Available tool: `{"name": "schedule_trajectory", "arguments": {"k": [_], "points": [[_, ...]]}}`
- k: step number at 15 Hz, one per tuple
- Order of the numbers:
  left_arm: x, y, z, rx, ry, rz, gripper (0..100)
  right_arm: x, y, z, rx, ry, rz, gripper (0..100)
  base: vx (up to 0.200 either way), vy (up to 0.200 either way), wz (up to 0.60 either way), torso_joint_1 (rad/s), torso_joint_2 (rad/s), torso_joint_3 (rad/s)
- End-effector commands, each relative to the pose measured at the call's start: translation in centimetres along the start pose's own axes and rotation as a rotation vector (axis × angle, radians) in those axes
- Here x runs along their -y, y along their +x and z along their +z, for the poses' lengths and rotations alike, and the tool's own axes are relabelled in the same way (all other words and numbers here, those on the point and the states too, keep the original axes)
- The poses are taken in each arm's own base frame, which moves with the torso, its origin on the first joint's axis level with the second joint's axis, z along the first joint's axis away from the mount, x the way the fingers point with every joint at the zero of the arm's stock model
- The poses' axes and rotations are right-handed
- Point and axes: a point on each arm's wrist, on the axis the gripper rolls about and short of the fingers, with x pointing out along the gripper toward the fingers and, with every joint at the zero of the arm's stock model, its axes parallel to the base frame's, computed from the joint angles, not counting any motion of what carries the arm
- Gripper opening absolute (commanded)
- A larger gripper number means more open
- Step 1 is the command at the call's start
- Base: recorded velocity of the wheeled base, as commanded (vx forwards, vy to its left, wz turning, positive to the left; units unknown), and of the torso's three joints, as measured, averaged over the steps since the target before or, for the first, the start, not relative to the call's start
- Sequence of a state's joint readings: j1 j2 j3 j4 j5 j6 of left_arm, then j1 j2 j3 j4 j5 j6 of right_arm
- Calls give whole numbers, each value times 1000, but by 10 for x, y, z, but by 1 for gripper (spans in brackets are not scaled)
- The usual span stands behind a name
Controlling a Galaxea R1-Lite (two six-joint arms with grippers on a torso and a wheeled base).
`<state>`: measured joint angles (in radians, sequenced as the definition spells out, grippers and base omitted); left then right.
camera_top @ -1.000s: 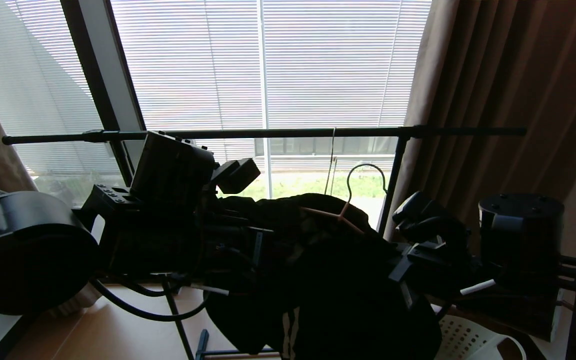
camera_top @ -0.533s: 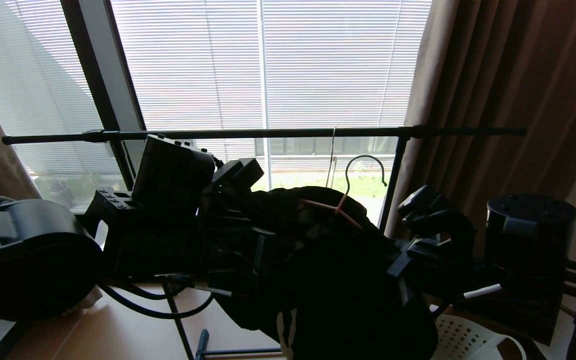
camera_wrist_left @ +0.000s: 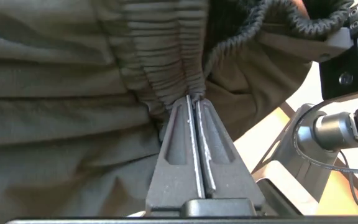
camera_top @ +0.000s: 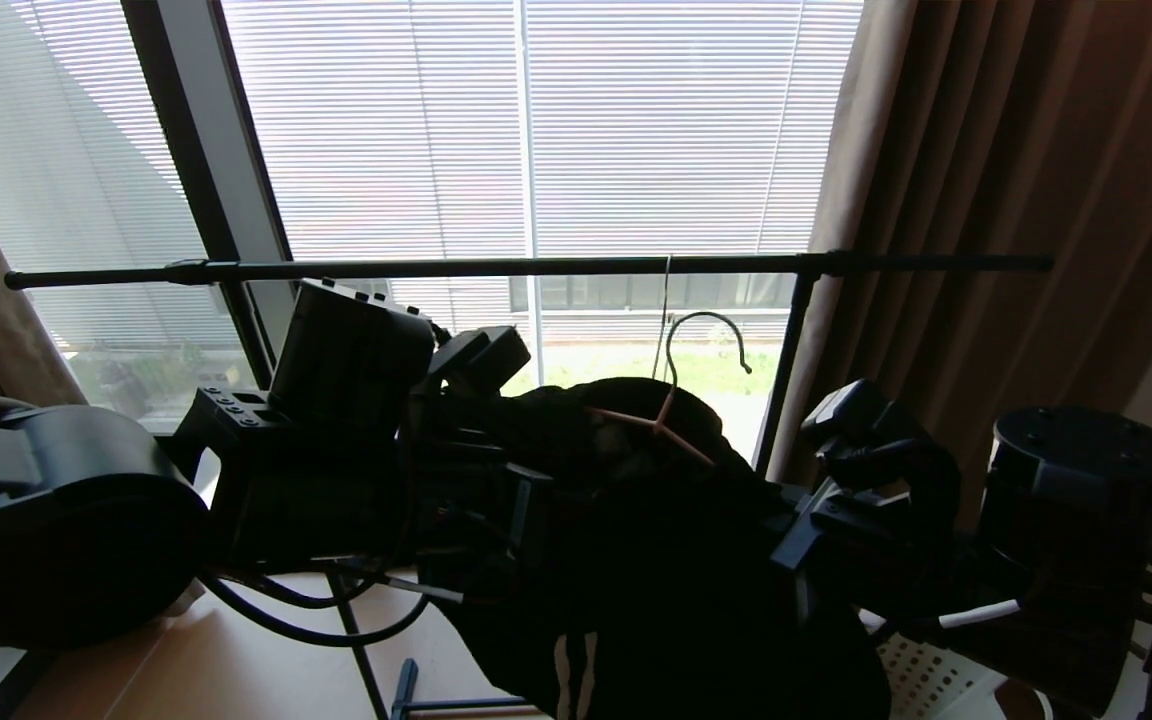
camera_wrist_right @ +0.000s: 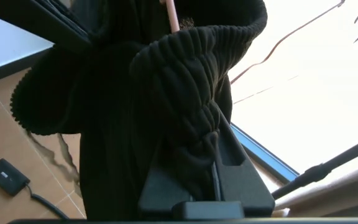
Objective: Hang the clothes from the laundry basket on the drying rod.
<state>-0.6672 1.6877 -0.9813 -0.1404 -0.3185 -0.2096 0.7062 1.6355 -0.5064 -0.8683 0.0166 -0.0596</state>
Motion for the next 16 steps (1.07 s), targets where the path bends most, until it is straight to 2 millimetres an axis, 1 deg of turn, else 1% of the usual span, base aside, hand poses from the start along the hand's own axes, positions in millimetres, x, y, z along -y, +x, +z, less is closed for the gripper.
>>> {"name": "schedule_trajectory", "arguments": {"k": [1, 4, 9, 11, 13, 15, 16], "points": [[-1, 2, 1, 0, 1, 1, 100, -2, -1, 0, -1, -3, 6, 0, 0, 0, 0, 0, 0, 0], [0, 7, 1, 20, 10, -7, 100, -4, -2, -1, 2, -5, 13, 0, 0, 0, 0, 0, 0, 0], [0, 5, 0, 33, 12, 19, 100, -5, -2, -2, 18, -6, 37, 0, 0, 0, 0, 0, 0, 0], [6, -14, 2, 75, 25, 27, 100, -3, -2, -2, 22, -4, 54, 0, 0, 0, 0, 0, 0, 0], [9, -27, 0, 94, 37, 27, 100, 2, -2, -2, 20, 2, 51, 0, 0, 0, 0, 0, 0, 0], [10, -35, -5, 96, 43, 28, 100, 10, -3, -3, 23, 13, 60, 0, 0, 0, 0, 0, 0, 0], [11, -38, -6, 100, 44, 26, 100, 10, -3, -3, 25, 14, 72, 0, 0, 0, 0, 0, 0, 0]]}}
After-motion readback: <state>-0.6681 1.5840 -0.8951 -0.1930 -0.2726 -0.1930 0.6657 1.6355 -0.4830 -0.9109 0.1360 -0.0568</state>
